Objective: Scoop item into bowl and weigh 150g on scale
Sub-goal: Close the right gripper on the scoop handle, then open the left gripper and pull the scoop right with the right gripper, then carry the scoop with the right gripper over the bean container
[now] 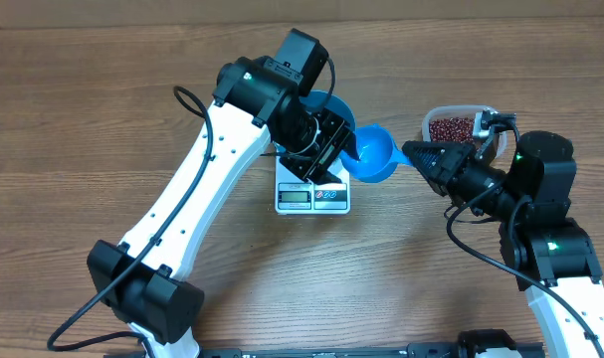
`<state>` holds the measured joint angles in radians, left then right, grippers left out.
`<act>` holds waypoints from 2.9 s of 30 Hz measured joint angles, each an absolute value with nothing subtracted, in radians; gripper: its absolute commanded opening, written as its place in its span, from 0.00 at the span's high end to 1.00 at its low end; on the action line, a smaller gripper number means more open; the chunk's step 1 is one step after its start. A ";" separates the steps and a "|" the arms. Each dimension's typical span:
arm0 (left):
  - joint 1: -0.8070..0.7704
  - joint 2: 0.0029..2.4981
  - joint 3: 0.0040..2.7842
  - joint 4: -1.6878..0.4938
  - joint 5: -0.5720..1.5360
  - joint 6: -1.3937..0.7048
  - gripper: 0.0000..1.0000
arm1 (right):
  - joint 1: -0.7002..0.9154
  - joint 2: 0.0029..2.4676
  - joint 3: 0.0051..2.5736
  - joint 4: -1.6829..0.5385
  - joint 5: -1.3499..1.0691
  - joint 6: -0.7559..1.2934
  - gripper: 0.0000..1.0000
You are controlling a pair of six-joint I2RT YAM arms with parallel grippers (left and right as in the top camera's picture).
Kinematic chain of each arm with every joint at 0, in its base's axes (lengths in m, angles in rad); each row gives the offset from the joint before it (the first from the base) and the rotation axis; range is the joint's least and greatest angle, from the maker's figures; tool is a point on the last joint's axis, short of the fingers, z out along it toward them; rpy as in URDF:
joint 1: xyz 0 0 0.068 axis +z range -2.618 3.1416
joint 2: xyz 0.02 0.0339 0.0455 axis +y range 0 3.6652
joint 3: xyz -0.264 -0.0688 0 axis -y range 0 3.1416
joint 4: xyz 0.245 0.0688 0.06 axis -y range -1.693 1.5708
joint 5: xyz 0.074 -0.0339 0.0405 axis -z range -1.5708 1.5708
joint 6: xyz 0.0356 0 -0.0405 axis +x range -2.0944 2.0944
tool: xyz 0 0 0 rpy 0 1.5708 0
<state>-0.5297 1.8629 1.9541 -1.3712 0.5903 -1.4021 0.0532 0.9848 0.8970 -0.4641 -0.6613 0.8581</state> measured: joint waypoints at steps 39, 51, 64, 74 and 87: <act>-0.506 1.694 2.069 -1.481 0.115 -0.414 0.01 | -0.130 1.029 1.374 -1.029 -0.310 0.519 0.96; -0.506 1.694 2.070 -1.481 0.115 -0.414 0.00 | -0.130 1.150 1.382 -1.151 0.034 0.335 0.96; -0.506 1.694 2.070 -1.481 0.115 -0.414 0.00 | -0.130 1.283 1.382 -0.966 0.084 0.241 0.96; -0.506 1.694 2.070 -1.481 0.115 -0.414 0.00 | -0.130 1.283 1.382 -0.858 0.086 0.148 0.96; -0.506 1.694 2.070 -1.481 0.115 -0.414 0.00 | -0.109 1.432 1.382 -0.826 0.097 -0.020 0.96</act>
<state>-0.5056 1.6943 2.0697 -1.4811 0.1146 -0.4145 -0.1093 1.4319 1.3823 -0.8261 0.0975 -0.0200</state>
